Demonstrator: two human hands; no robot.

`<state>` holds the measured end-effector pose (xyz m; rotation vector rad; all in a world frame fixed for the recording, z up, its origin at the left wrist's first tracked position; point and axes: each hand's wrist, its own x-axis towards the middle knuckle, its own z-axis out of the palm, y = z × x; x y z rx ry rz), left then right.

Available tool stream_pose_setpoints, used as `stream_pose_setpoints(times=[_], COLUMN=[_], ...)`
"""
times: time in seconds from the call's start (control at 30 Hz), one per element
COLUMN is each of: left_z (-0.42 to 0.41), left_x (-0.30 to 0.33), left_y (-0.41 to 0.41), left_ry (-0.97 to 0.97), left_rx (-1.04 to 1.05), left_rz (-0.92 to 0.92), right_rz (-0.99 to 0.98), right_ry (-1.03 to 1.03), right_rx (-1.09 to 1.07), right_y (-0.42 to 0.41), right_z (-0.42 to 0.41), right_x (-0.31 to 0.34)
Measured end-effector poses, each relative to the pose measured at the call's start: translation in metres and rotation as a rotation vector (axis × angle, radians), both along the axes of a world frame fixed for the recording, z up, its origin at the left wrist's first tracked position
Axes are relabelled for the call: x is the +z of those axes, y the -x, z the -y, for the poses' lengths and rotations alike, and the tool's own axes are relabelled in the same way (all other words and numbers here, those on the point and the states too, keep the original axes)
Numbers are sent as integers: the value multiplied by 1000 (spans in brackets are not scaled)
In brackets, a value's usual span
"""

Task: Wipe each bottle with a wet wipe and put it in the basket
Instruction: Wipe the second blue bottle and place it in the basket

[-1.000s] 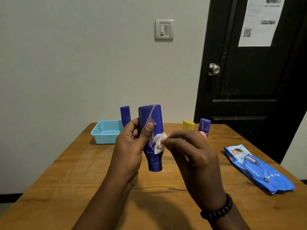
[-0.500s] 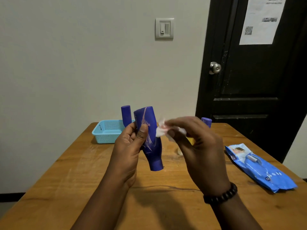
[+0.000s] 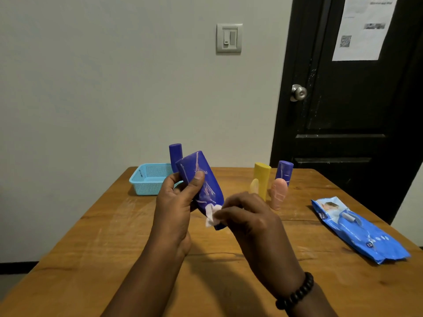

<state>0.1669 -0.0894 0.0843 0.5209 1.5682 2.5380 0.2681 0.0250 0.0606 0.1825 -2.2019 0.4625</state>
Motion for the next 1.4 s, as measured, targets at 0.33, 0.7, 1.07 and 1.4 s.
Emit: stream_pose_setpoints(times=[0.33,0.7,1.07,1.4], left_z=[4,3,-5,-6], left_x=[-7,-7,0,-10], left_y=[0,-12,-2,1], left_ry=[178,269,176,180], left_rx=[-54,-34,15,59], left_rz=[-24,-282,-234,-189], right_rz=[-185,-237,-224,-172], right_ry=[194,18,19,-55], right_rx=[-33,-127,-141,-163], right_y=[13,31,22,17], right_z=[-7,-10,-14,-8], right_x=[49,53,12,-10])
